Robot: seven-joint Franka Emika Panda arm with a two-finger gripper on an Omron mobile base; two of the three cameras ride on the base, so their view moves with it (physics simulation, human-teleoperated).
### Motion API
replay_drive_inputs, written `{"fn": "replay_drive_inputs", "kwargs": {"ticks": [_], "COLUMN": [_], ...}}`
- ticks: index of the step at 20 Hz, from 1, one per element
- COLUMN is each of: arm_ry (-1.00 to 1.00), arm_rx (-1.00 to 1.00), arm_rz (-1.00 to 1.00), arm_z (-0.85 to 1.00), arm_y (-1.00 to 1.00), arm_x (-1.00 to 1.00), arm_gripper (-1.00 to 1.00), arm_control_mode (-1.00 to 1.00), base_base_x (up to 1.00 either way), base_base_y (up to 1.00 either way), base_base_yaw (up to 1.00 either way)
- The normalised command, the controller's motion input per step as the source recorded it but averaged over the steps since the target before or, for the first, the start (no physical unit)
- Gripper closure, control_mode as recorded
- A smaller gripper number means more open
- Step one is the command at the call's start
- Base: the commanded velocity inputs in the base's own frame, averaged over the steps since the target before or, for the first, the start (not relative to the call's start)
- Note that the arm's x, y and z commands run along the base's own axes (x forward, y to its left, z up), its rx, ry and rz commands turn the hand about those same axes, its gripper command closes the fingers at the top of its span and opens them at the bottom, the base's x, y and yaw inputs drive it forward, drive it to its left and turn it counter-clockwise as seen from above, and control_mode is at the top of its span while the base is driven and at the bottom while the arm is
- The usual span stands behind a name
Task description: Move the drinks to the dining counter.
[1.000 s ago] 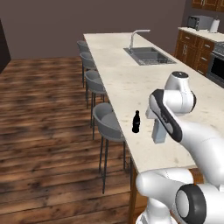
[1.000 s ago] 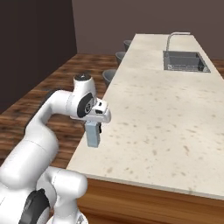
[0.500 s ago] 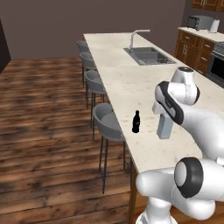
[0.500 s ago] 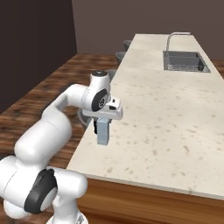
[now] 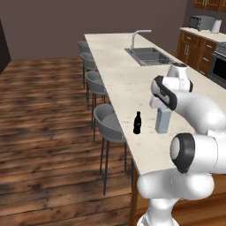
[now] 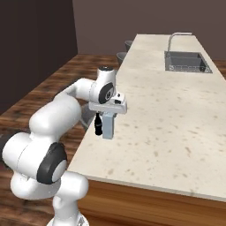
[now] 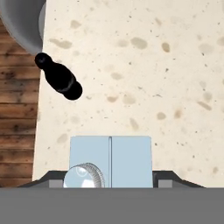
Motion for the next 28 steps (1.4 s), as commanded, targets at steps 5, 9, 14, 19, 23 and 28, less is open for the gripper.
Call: {"fn": "replay_drive_inputs", "kwargs": {"ticks": [5,9,14,19,23,28], "arm_ry": [0.02,0.05,0.06,0.05,0.01,0.00], "arm_rx": [0.00,0.00,0.00,0.00,0.00,0.00], "arm_rz": [0.00,0.00,0.00,0.00,0.00,0.00], "arm_z": [-0.02,-0.07,-0.13,-0.32,-0.37,-0.18], "arm_y": [-0.09,-0.05,-0.01,-0.02,-0.04,-0.01], "arm_x": [0.51,0.45,0.43,0.19,0.06,0.07], "arm_gripper": [1.00,1.00,1.00,1.00,1.00,1.00], "arm_control_mode": [-1.00,-1.00,-1.00,-1.00,-1.00,-1.00], "base_base_x": [0.00,0.00,0.00,0.00,0.00,0.00], "base_base_y": [0.00,0.00,0.00,0.00,0.00,0.00], "base_base_yaw": [0.00,0.00,0.00,0.00,0.00,0.00]}}
